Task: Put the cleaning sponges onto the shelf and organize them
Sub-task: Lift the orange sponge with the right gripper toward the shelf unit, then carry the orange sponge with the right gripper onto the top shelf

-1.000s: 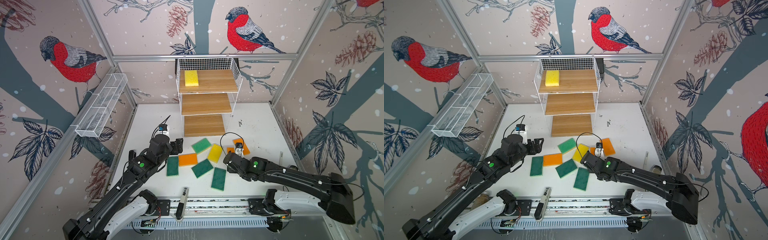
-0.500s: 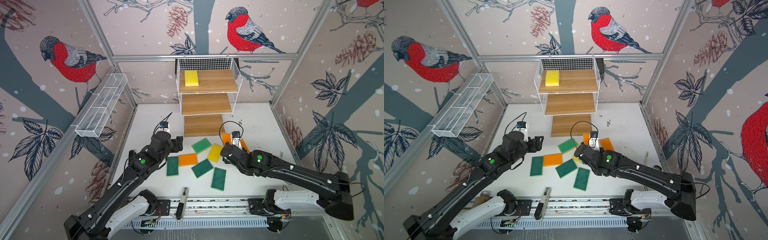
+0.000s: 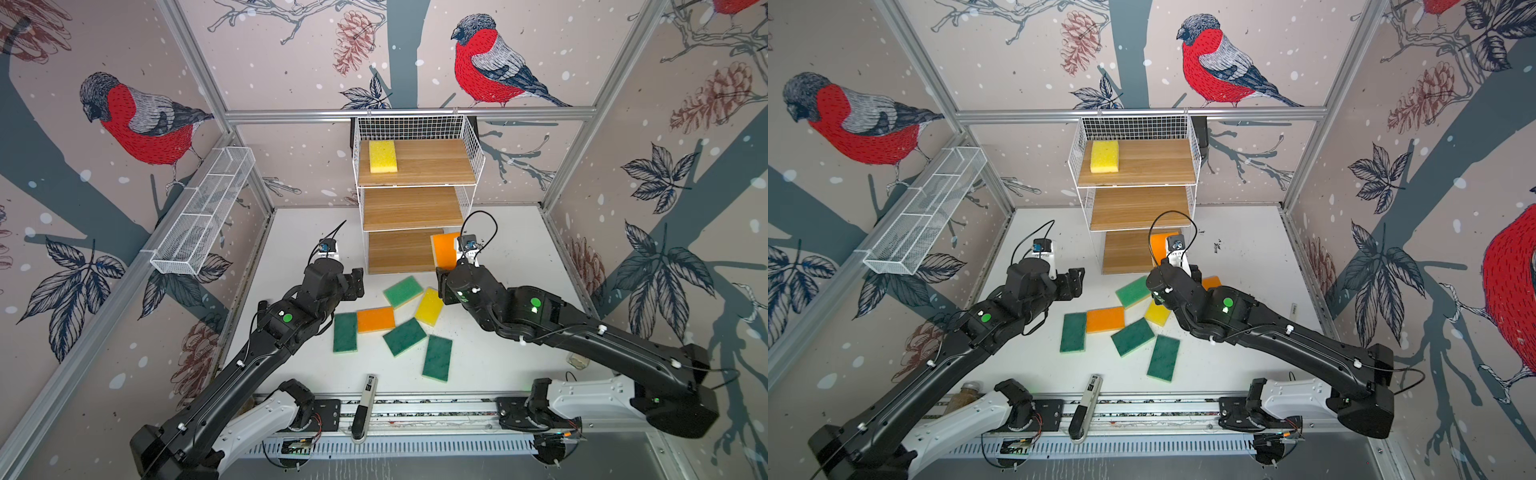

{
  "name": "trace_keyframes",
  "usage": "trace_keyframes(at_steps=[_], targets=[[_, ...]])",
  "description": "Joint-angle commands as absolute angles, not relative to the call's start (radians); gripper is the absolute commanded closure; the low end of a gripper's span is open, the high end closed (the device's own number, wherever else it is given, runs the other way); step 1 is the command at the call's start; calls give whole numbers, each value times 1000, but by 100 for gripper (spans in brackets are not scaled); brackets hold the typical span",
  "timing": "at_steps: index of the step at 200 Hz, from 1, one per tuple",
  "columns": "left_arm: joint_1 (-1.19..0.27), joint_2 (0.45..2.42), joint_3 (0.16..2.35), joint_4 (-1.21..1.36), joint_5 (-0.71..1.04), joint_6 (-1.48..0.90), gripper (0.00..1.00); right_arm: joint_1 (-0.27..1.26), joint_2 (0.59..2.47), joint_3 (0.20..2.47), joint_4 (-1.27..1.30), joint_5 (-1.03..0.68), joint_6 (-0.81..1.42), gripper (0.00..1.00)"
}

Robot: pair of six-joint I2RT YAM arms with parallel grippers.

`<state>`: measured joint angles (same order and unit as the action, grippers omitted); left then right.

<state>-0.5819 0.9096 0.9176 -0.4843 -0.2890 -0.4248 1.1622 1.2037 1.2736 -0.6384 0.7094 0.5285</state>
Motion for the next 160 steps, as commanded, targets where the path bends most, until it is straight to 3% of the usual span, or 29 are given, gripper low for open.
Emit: trace_keyframes(at_steps=[1,69,160], targets=[[-576,913,936,-489,-323,-396,19,1160,1222,1330,-561,744,400,36],[-549,947,976,-451,-353,-345,19,1096,1323,1505,-467,734,242,35],[-518,962,991,-421,-332,-316,19,983,1495,1776,-418,596,120,35]])
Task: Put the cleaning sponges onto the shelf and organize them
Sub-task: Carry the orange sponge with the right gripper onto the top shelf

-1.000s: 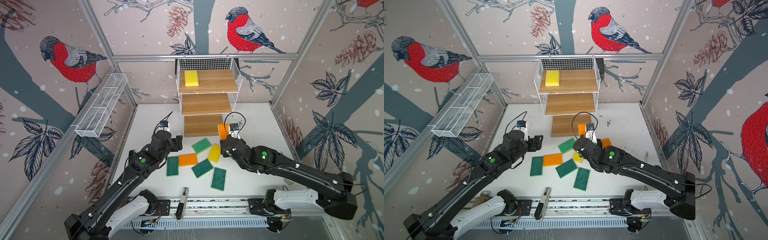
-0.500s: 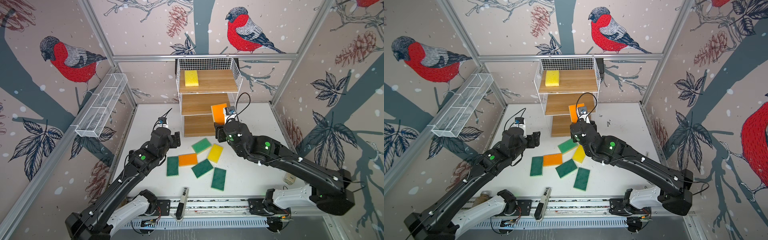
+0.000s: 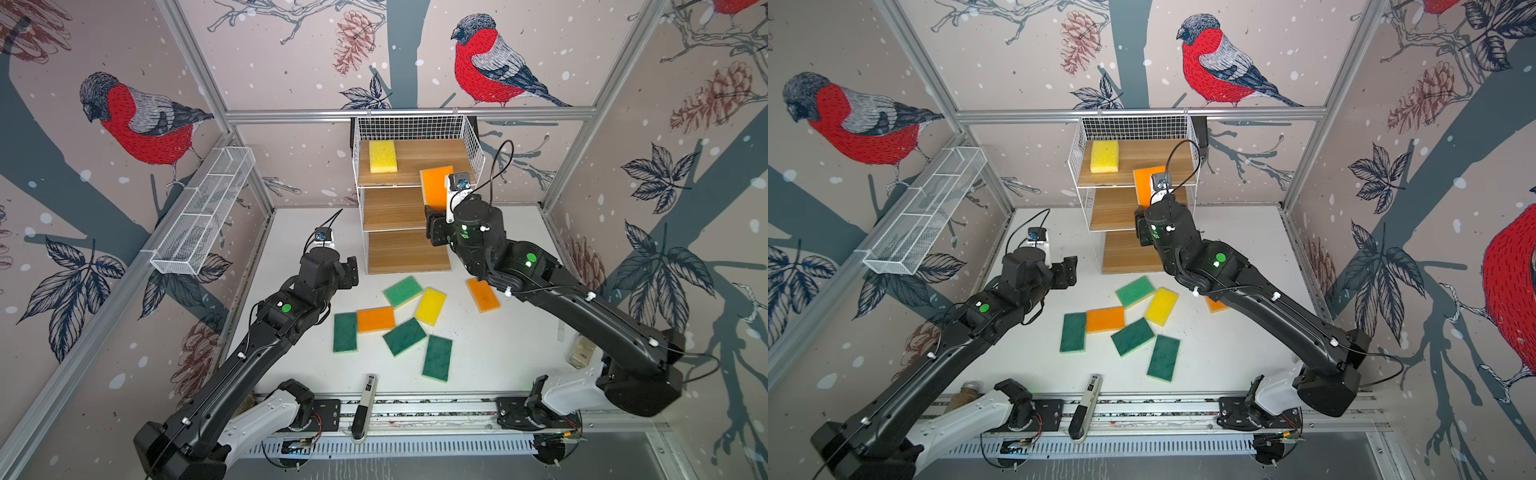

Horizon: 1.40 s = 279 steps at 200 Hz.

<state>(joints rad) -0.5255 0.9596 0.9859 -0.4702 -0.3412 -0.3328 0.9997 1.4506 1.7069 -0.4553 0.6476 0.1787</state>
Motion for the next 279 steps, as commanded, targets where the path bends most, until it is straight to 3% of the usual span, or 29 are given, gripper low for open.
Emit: trace_keyframes(at_steps=[1,100,279], targets=[[-518,962,992,-421,-332,-316,19,982,1499,1779,-418,595,119,35],[-466,960,961,-321,-243,-342,19,924,1731,2106,-436,543,31,34],[-393,992,940,-273,-122,-357,19,810,1926,2300,-387,455,120,34]])
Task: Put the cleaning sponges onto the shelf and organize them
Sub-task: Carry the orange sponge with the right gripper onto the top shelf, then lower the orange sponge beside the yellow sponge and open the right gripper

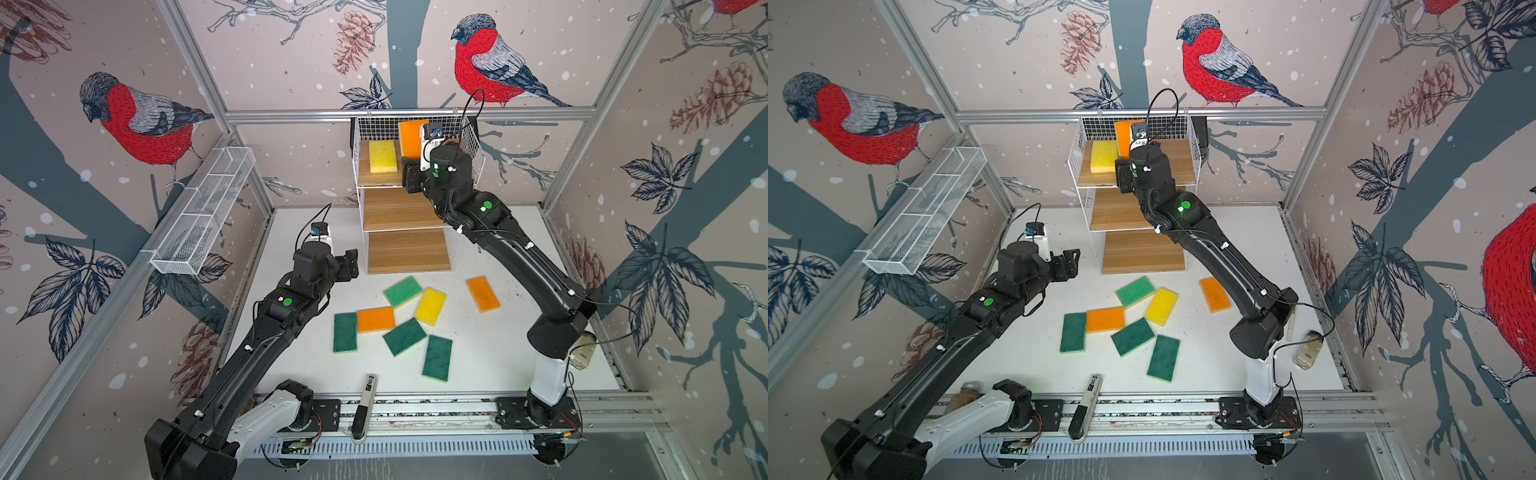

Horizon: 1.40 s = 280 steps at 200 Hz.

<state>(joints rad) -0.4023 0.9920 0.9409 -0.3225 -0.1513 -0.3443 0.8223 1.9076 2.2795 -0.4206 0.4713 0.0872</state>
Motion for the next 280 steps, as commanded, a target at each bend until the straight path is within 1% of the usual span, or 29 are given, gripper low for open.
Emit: trace_keyframes(at_steps=[1,183,207,280], targets=[[-391,992,940,-274,-122,-357,19,809,1926,2301,-388,455,121,34],[-362,1038,947,-266,-61,-365,19,773,1981,2319,-419,434,140,33],[-362,1042,947,-267,-52,-367,19,773,1984,2318,-422,442,140,30],[-361,1046,953,-273,-49,-365,19,772,1996,2317,-428,451,164,28]])
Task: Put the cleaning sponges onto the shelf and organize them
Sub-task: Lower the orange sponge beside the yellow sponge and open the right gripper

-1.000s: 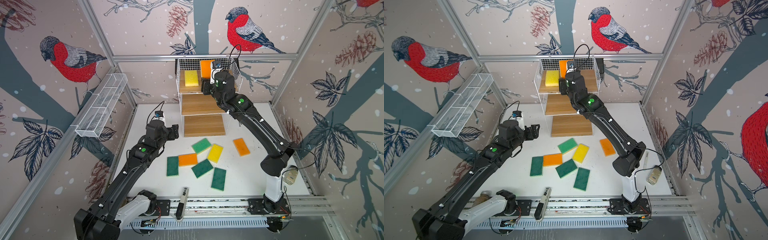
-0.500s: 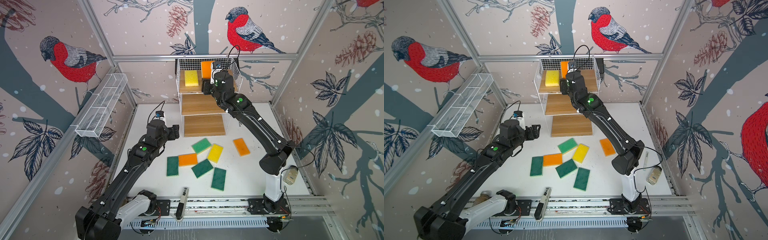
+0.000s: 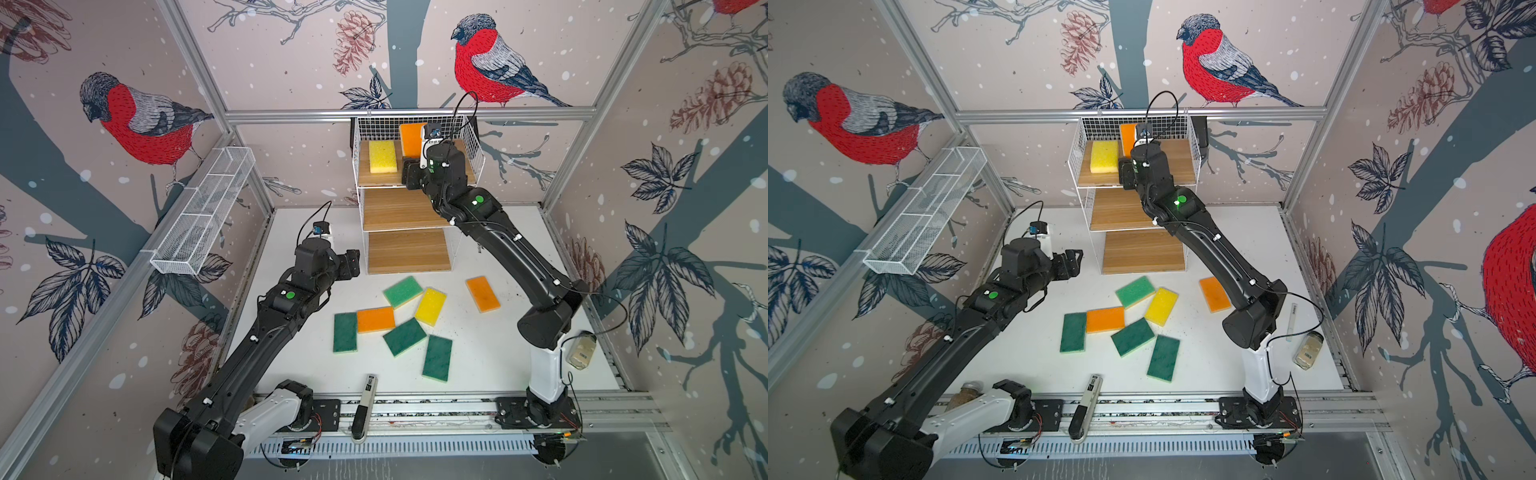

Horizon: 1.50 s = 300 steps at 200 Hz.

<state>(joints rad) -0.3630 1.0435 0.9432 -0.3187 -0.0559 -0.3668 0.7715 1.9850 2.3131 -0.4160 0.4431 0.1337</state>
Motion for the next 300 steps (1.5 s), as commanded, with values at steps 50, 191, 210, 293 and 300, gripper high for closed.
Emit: trace_keyframes(at_steps=[50,191,210,293,300], targets=[[-361,1047,954,-277,-49,-365,18,769,1997,2318,-436,463,188,26],[-361,1035,954,-288,-44,-370,19,764,2005,2318,-493,454,258,28],[-362,1034,954,-291,-41,-371,19,764,2006,2318,-501,457,263,31],[-361,1009,954,-304,-49,-370,18,761,2000,2321,-534,454,322,41],[-361,1008,954,-304,-49,-371,18,761,1998,2320,-535,446,325,41]])
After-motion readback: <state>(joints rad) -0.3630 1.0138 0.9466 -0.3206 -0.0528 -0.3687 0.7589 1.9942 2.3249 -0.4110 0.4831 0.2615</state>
